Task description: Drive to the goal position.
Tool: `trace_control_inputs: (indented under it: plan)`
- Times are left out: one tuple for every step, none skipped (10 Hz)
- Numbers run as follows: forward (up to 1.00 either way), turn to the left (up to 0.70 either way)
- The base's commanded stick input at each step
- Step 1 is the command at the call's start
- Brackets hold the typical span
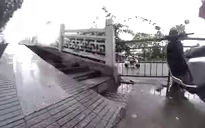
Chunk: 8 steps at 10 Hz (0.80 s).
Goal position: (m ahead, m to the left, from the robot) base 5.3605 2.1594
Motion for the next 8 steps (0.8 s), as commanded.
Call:
trace_control_inputs:
  plan:
    - [0.00, 0.45]
    - [0.00, 0.45]
    - [0.00, 0.45]
    - [0.00, 0.45]
    - [0.00, 0.45]
    - [0.00, 0.45]
    - [0.00, 0.45]
    - [0.00, 0.45]
